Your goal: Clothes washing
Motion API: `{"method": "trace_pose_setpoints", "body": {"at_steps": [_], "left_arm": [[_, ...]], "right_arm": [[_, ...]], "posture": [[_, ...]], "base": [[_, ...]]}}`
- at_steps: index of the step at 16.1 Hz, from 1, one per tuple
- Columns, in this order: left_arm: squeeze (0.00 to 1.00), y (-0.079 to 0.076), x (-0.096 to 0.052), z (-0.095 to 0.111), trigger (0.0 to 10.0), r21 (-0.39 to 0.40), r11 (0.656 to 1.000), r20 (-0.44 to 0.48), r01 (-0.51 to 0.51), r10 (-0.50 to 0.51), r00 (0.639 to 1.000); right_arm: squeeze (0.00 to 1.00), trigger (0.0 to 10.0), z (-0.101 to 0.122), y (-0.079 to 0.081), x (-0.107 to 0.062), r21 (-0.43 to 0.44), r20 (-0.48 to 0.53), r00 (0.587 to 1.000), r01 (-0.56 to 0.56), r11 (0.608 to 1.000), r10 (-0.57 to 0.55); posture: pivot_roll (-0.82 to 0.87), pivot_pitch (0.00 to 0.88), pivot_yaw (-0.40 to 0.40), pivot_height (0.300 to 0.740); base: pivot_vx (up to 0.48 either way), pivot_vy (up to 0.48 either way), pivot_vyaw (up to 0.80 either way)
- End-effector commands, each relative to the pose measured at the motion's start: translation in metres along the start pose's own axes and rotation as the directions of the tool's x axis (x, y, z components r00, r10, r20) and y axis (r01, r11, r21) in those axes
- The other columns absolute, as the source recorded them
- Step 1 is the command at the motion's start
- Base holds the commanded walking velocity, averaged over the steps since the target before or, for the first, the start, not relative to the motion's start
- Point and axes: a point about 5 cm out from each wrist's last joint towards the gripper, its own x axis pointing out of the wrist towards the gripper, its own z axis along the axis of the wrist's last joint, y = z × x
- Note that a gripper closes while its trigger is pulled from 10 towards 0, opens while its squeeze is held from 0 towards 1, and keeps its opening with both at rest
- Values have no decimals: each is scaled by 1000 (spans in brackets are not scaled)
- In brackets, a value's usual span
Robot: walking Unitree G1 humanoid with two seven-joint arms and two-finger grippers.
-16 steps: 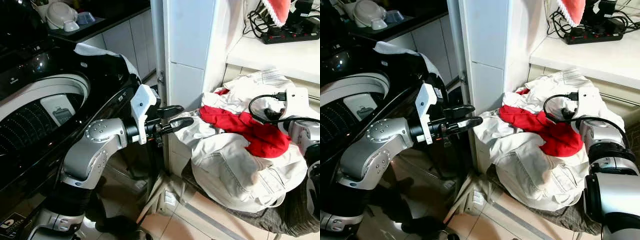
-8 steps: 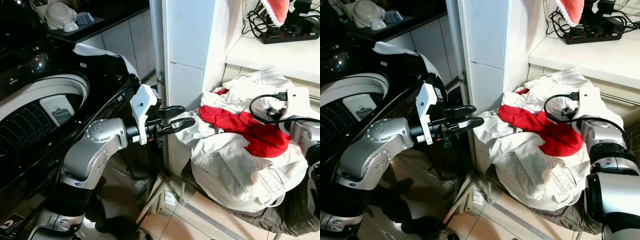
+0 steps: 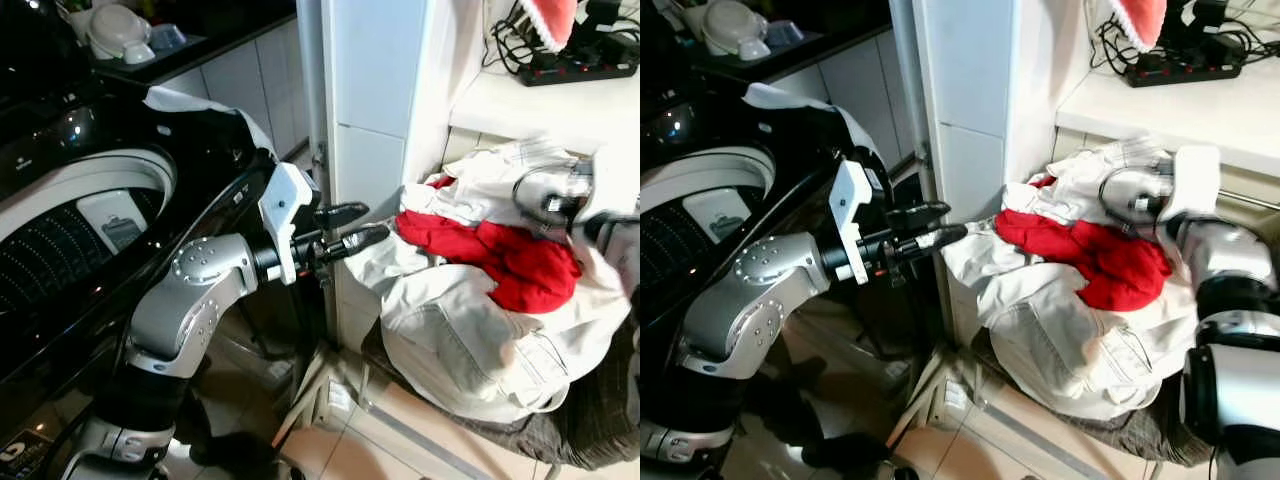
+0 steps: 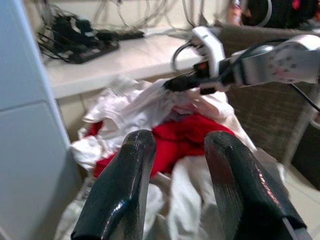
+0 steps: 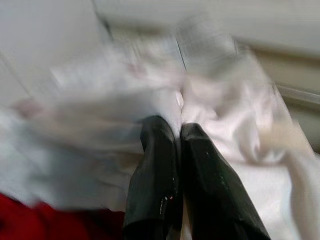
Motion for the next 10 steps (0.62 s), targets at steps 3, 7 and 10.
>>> {"method": "trace_pose_setpoints", "body": {"at_steps": [3, 7, 10], "left_arm": [[0, 12, -3, 14, 10000, 36, 997, 68, -73, 70, 995], [0, 24, 7, 52, 10000, 135, 962, 237, -236, 200, 951], [1000, 33, 14, 106, 10000, 93, 944, 450, -318, 245, 859]], "right_arm": [[0, 0, 59, 15, -16, 98, 224, 961, -188, 977, 163], [0, 0, 118, 65, -69, 48, 423, 702, -649, 760, 573], [0, 0, 141, 103, -109, -73, 463, 484, -814, 576, 743]], "posture": [[-31, 0, 104, 740], [-30, 0, 103, 740], [-35, 0, 96, 740]], "base": [[0, 0, 0], [0, 0, 0], [0, 0, 0]]}}
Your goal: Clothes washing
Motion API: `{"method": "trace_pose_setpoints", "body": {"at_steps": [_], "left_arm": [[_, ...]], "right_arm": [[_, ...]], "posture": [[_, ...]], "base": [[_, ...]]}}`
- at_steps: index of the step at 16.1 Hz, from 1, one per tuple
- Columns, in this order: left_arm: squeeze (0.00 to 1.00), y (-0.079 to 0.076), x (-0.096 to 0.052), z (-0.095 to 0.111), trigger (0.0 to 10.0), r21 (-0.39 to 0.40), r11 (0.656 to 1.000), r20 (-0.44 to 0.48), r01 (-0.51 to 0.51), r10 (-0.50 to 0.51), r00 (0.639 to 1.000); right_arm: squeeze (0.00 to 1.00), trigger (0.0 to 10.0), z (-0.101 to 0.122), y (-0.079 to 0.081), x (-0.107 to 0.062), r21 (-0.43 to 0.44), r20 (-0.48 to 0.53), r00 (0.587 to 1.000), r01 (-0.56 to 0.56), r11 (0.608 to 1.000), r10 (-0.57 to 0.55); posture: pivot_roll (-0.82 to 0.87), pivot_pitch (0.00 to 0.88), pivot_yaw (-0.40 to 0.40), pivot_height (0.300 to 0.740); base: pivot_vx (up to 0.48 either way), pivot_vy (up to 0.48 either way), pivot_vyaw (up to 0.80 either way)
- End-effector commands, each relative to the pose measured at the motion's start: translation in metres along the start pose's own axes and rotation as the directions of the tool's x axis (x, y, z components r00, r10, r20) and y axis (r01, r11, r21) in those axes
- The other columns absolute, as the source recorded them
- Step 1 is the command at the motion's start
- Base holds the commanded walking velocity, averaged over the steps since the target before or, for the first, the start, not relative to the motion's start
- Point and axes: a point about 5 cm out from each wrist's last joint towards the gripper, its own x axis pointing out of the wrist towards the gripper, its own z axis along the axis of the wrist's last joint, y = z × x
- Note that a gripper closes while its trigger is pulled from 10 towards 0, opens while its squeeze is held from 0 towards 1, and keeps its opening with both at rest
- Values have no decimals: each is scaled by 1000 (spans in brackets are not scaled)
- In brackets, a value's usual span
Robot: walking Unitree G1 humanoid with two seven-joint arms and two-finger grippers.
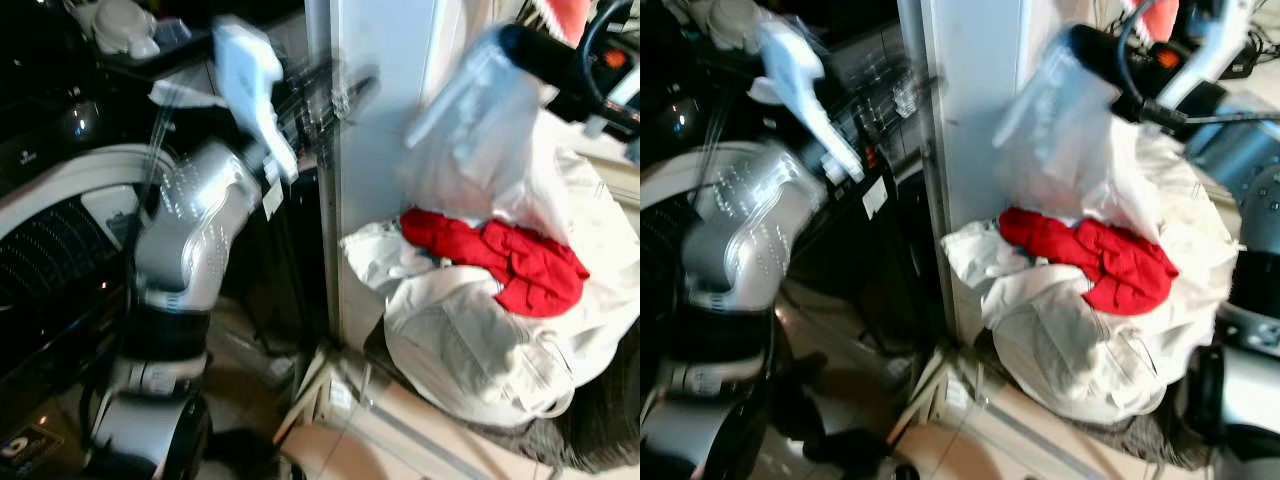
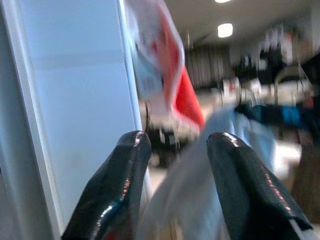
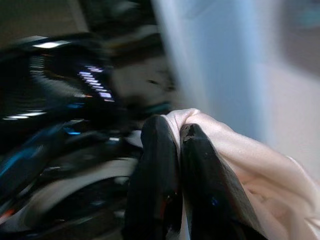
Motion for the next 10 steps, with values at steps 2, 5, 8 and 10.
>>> {"method": "trace_pose_setpoints", "body": {"at_steps": [2, 5, 8, 10], "left_arm": [[1000, -2, 7, 9, 10000, -55, 998, 56, 15, -11, 998], [1000, -26, 15, -2, 10000, -139, 985, 46, 105, -100, 994], [0, -40, 15, -19, 10000, -151, 980, -11, 132, -135, 991], [0, -47, 13, -27, 10000, -192, 971, -25, 143, -151, 988]], "right_arm": [[0, 0, 11, 22, 10, 11, 43, 993, -111, 994, 111], [0, 0, 5, 48, 24, 113, 93, 971, -230, 967, 220], [0, 0, 1, 59, 31, 165, 114, 960, -271, 948, 254], [0, 0, -3, 68, 36, 201, 123, 953, -297, 934, 276]], "posture": [[-34, 0, 94, 740], [-28, 0, 91, 740], [-28, 0, 89, 740], [-26, 0, 88, 740]], "base": [[0, 0, 0], [0, 0, 0], [0, 0, 0], [0, 0, 0]]}}
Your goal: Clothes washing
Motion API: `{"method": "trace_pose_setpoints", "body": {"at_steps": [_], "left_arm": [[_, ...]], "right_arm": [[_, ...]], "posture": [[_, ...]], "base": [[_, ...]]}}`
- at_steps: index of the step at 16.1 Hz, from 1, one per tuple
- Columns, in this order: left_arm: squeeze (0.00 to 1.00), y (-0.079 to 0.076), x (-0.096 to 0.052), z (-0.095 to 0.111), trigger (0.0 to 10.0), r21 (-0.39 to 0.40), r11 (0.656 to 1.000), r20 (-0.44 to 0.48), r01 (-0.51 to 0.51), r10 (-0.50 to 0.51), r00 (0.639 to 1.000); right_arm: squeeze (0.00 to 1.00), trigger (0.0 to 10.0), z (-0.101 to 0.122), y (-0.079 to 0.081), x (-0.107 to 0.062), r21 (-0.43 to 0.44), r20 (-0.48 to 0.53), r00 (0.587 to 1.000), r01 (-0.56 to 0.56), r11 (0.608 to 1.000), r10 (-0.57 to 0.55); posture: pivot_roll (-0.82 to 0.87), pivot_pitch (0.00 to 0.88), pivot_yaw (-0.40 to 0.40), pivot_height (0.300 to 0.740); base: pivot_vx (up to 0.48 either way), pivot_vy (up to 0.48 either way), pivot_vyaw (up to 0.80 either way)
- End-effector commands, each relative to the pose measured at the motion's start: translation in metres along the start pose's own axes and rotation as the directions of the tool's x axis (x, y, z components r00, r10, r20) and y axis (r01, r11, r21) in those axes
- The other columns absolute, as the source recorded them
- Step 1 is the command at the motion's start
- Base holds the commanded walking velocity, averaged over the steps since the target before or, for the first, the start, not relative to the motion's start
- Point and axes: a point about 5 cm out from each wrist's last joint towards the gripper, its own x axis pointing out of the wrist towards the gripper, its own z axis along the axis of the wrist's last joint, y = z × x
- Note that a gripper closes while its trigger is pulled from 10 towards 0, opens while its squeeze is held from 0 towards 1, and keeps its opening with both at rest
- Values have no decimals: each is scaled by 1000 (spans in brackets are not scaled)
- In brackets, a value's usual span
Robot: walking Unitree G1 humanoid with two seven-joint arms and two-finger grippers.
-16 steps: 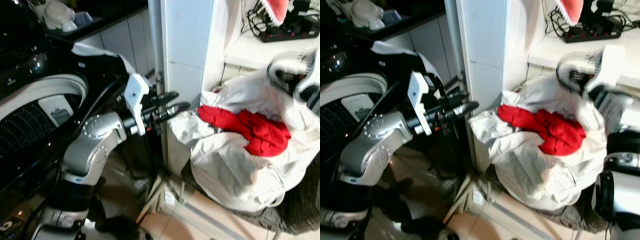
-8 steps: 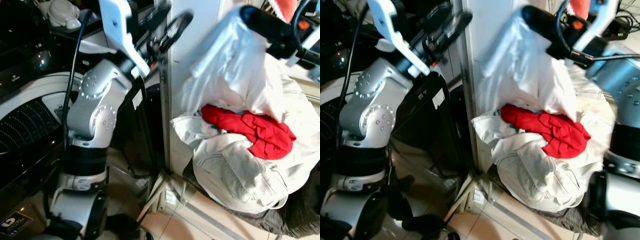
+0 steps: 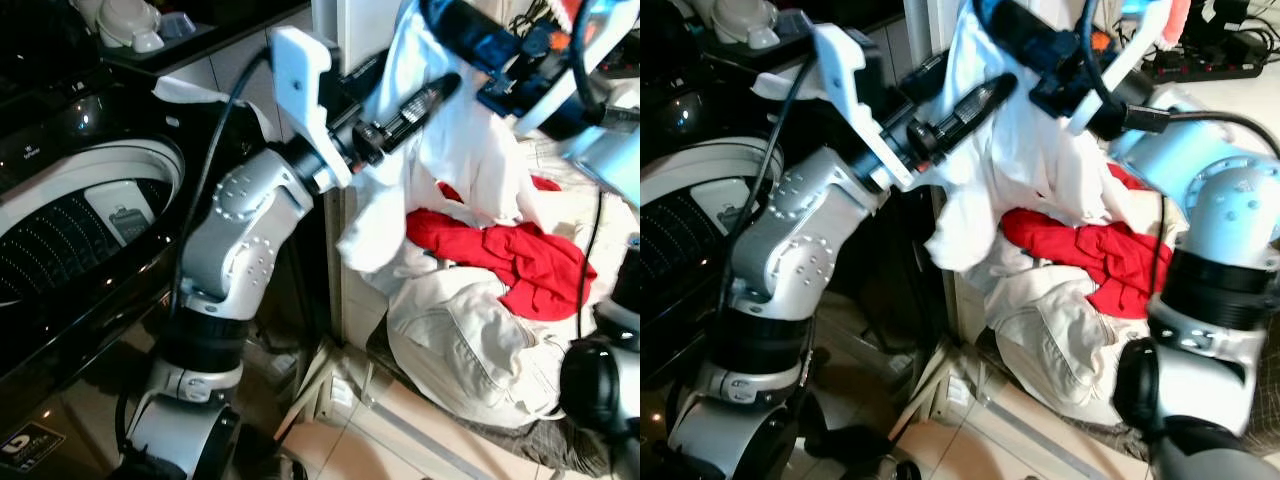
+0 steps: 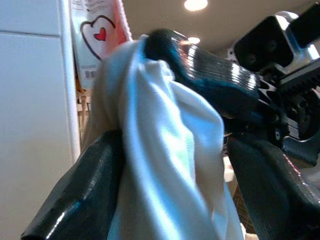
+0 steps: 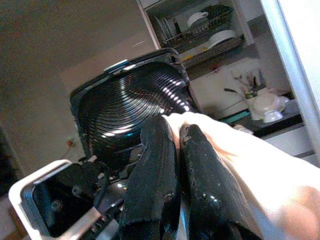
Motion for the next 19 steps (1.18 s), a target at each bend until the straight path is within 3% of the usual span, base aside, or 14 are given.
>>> {"method": "trace_pose_setpoints", "body": {"at_steps": [1, 2, 4, 5, 6, 7, 8, 11, 14, 19], "left_arm": [[0, -5, -3, -8, 10000, -62, 998, -18, 28, -29, 999], [0, -13, -5, -11, 10000, -127, 989, -3, 77, -78, 997], [0, -14, -6, -16, 10000, -104, 992, -21, 71, -73, 997], [0, -12, -7, -18, 7608, -121, 992, -7, 47, -49, 999], [0, -10, -8, -17, 6392, -140, 989, 7, 41, -40, 999], [0, -8, -11, -14, 2118, -185, 982, 47, 44, -36, 998], [0, -7, -14, -12, 0, -215, 975, 72, 55, -40, 997], [0, -9, -20, -12, 0, -247, 965, 86, 94, -75, 994], [0, -16, -30, -16, 0, -293, 938, 63, 188, -177, 982], [0, -11, -26, -13, 0, -255, 956, 70, 146, -132, 989]], "right_arm": [[0, 0, 3, 18, 9, -11, 7, 997, -76, 997, 76], [0, 0, 0, 21, 10, 9, 4, 997, -82, 997, 82], [0, 0, -3, 25, 12, 28, 6, 995, -98, 995, 98], [0, 0, -4, 28, 13, 44, 9, 994, -109, 993, 108], [0, 0, -4, 29, 13, 52, 13, 994, -112, 992, 112], [0, 0, -3, 30, 13, 66, 25, 993, -120, 991, 118], [0, 0, -2, 31, 13, 75, 34, 992, -122, 990, 120], [0, 0, 2, 34, 11, 102, 54, 990, -136, 985, 131], [0, 0, 2, 36, 11, 119, 56, 988, -152, 981, 146], [0, 0, -1, 44, 11, 132, 37, 984, -176, 976, 173]], "posture": [[-26, 0, 88, 740], [-25, 0, 86, 740], [-26, 0, 87, 740], [-28, 0, 89, 740], [-28, 0, 89, 740], [-28, 0, 89, 740], [-28, 0, 89, 740], [-31, 0, 90, 740], [-33, 0, 90, 740], [-31, 0, 87, 740]], "base": [[0, 0, 0], [0, 0, 0], [0, 0, 0], [0, 0, 0], [0, 0, 0], [0, 0, 0], [0, 0, 0], [0, 0, 0], [0, 0, 0], [0, 0, 0]]}}
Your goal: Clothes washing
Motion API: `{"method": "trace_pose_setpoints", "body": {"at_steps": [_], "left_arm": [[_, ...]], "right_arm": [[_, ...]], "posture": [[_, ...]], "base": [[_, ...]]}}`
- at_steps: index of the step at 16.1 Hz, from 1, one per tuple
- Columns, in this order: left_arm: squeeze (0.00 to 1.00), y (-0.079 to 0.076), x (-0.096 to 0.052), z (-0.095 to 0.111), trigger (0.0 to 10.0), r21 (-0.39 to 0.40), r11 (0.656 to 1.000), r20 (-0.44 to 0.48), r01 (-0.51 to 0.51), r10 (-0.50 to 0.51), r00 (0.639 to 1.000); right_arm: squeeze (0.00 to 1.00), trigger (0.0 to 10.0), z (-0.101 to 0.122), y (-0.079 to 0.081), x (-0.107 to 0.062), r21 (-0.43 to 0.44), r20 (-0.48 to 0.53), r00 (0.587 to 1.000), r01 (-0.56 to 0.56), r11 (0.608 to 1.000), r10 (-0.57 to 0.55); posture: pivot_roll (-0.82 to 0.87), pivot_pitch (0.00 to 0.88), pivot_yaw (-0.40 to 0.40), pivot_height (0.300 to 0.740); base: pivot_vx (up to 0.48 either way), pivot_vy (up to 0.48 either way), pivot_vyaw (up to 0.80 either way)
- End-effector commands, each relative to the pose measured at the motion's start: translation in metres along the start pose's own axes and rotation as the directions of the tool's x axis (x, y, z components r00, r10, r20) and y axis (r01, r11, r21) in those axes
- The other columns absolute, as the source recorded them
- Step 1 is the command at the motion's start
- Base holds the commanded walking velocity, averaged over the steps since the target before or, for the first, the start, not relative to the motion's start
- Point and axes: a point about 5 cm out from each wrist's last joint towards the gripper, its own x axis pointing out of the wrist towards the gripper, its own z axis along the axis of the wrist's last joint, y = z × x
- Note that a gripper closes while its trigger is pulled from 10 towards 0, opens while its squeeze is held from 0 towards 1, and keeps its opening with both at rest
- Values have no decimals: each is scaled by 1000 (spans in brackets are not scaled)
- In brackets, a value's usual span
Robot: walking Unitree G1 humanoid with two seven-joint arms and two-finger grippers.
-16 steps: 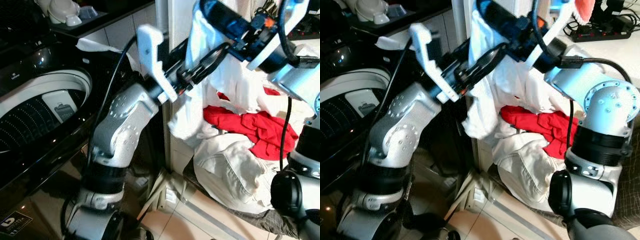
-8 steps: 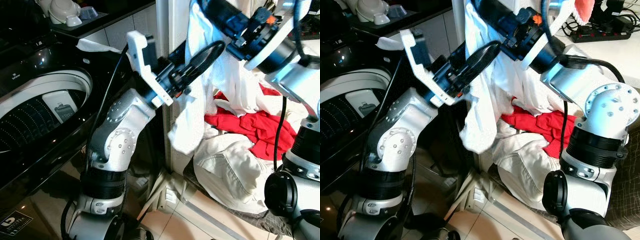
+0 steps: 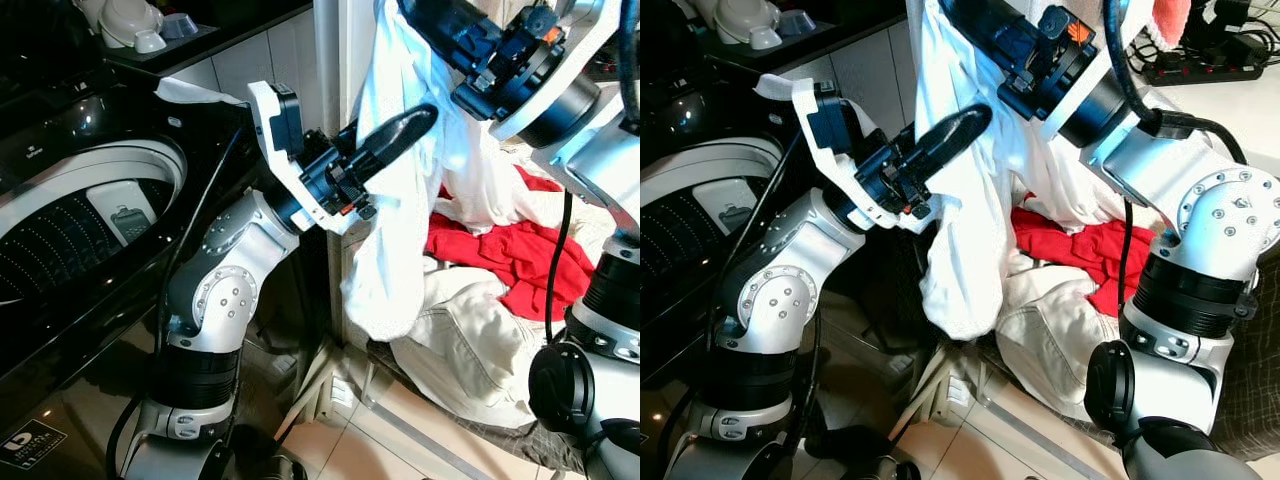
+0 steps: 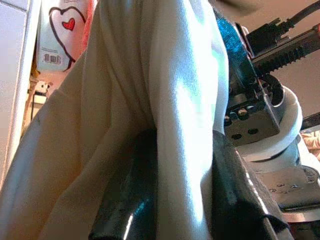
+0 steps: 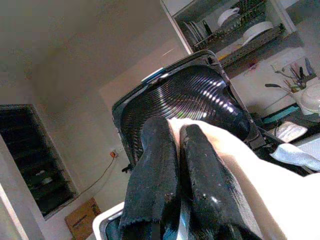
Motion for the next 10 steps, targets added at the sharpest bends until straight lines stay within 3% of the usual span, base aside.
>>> {"method": "trace_pose_setpoints", "body": {"at_steps": [1, 5, 6, 7, 8, 9, 10], "left_arm": [[0, 1, 4, -1, 0, 9, 1000, -12, -11, 11, 1000], [0, 9, 5, 3, 0, 51, 995, 19, -86, 85, 996], [0, 15, 4, 5, 0, 82, 989, 21, -124, 122, 992], [0, 20, 3, 9, 0, 108, 982, 35, -158, 155, 987], [0, 27, 1, 16, 0, 140, 969, 64, -203, 196, 979], [0, 31, 0, 21, 0, 158, 960, 85, -232, 221, 972], [0, 37, -3, 29, 0, 184, 946, 111, -266, 249, 962]], "right_arm": [[0, 0, 0, 15, 6, -21, -13, 997, -77, 997, 77], [0, 0, -1, 15, 6, -20, -19, 998, -66, 998, 66], [0, 588, 0, 13, 5, -33, -20, 999, -48, 998, 48], [0, 10000, 1, 13, 4, -42, -19, 999, -41, 998, 40], [227, 10000, 4, 14, 4, -30, -1, 998, -70, 997, 70], [1000, 10000, 5, 15, 3, -29, 7, 997, -77, 997, 77], [1000, 10000, 7, 15, 3, -37, 16, 997, -74, 997, 75]], "posture": [[-29, 0, 86, 740], [-28, 0, 85, 740], [-28, 0, 85, 740], [-26, 0, 87, 740], [-26, 0, 87, 740], [-25, 0, 90, 740], [-25, 0, 90, 740]], "base": [[0, 0, 0], [0, 0, 0], [0, 0, 0], [0, 0, 0], [0, 0, 0], [0, 0, 0], [0, 0, 0]]}}
